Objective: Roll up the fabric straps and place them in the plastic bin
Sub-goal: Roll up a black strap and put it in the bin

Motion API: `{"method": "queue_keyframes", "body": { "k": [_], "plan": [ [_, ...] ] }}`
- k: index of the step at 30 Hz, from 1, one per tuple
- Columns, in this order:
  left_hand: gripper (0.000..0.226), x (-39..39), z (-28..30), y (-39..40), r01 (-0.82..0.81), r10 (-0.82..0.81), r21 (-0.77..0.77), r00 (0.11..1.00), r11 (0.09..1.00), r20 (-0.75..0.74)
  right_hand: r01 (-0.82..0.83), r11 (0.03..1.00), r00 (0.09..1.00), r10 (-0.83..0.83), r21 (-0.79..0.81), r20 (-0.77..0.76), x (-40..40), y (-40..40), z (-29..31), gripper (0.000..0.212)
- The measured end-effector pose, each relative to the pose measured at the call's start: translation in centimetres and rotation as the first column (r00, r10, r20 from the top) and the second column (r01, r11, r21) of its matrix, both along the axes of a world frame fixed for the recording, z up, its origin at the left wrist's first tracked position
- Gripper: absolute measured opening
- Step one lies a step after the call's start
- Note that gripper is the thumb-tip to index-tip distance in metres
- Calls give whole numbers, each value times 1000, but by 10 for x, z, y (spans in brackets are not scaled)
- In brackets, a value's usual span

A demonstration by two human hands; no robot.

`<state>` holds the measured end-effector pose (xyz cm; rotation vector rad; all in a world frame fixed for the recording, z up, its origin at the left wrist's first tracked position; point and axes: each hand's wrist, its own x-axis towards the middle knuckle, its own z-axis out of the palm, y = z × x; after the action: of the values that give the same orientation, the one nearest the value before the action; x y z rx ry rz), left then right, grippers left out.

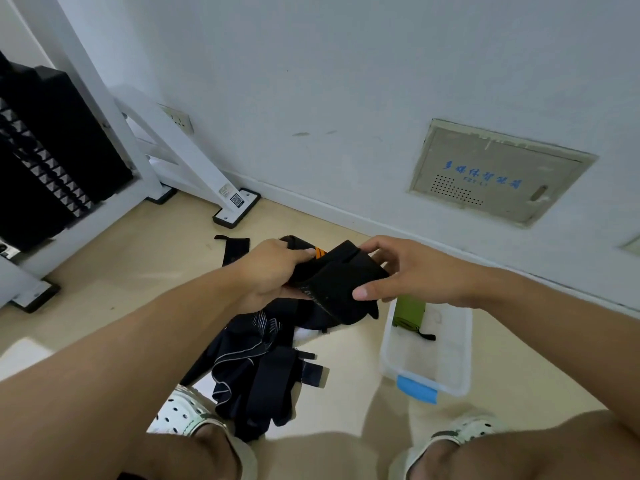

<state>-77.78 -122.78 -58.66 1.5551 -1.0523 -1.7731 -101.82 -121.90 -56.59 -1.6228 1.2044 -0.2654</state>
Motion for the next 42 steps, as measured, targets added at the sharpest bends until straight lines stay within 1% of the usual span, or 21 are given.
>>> {"method": "queue_keyframes", "body": {
  "k": [5, 9, 10, 11, 12, 13, 14, 15, 16, 19, 20, 21, 24, 26, 28, 30, 32, 35, 38, 40, 42],
  "plan": [
    [30, 3, -4, -2, -39, 38, 15, 999, 999, 9, 5, 998, 1000, -6, 59, 18, 13, 1, 1, 44],
    [22, 1, -3, 0, -33, 31, 28, 997, 999, 75, 95, 995, 988, -95, 5, 119, 20, 2, 8, 44],
    [27, 1, 0, 1, -16, 13, 25, 992, 1000, 129, 119, 992, 985, -112, -47, 131, 21, 3, 12, 44],
    [40, 1, 1, 1, 5, -7, 7, 976, 1000, 217, 137, 983, 984, -121, -120, 134, 21, 2, 14, 44],
    [56, 1, 3, 1, 32, -17, -35, 937, 999, 348, 151, 967, 983, -125, -204, 132, 21, 2, 16, 44],
    [62, 1, 5, 0, 67, -8, -108, 882, 992, 470, 161, 947, 983, -130, -279, 127, 21, 1, 17, 44],
    [55, 0, 8, 0, 96, 23, -201, 854, 975, 520, 169, 928, 983, -134, -333, 126, 21, 1, 18, 43],
    [38, -2, 14, 1, 104, 34, -251, 871, 962, 491, 177, 915, 981, -134, -362, 139, 20, 0, 17, 43],
    [34, -5, 19, 2, 101, 17, -261, 910, 960, 414, 181, 908, 979, -130, -378, 157, 19, 0, 16, 43],
    [68, -9, 22, 3, 152, -112, -243, 979, 958, 171, 170, 878, 977, -92, -447, 191, 17, -2, 12, 51],
    [73, -10, 22, 4, 163, -142, -247, 985, 955, 103, 166, 871, 977, -81, -463, 197, 17, -2, 12, 55],
    [73, -11, 21, 6, 170, -160, -255, 985, 952, 62, 169, 863, 976, -80, -476, 202, 16, -3, 11, 59],
    [54, -14, 18, 12, 174, -177, -265, 984, 948, 13, 247, 862, 952, -132, -442, 275, 14, -4, 8, 76],
    [37, -19, 18, 15, 109, -125, -276, 991, 955, -43, 316, 866, 923, -186, -389, 336, 14, -4, 9, 87],
    [29, -22, 16, 15, 32, -61, -316, 995, 948, -82, 389, 845, 901, -266, -368, 343, 16, -3, 8, 89],
    [26, -25, 18, 14, -35, -9, -357, 992, 934, -122, 456, 798, 885, -358, -394, 297, 18, -2, 6, 81],
    [30, -27, 19, 14, -85, 23, -371, 985, 925, -168, 494, 768, 869, -418, -408, 264, 21, -2, 4, 59],
    [39, -27, 18, 14, -99, 32, -367, 982, 925, -185, 438, 781, 899, -396, -446, 189, 23, -1, 0, 33],
    [35, -26, 18, 13, -147, 84, -352, 978, 924, -189, 389, 775, 919, -364, -499, 152, 23, 1, -1, 30],
    [30, -26, 21, 12, -204, 135, -312, 964, 928, -229, 352, 763, 931, -345, -542, 119, 23, 1, -1, 33],
    [30, -27, 24, 12, -235, 161, -262, 948, 936, -275, 322, 781, 943, -317, -536, 104, 25, 1, -2, 35]
  ]
}}
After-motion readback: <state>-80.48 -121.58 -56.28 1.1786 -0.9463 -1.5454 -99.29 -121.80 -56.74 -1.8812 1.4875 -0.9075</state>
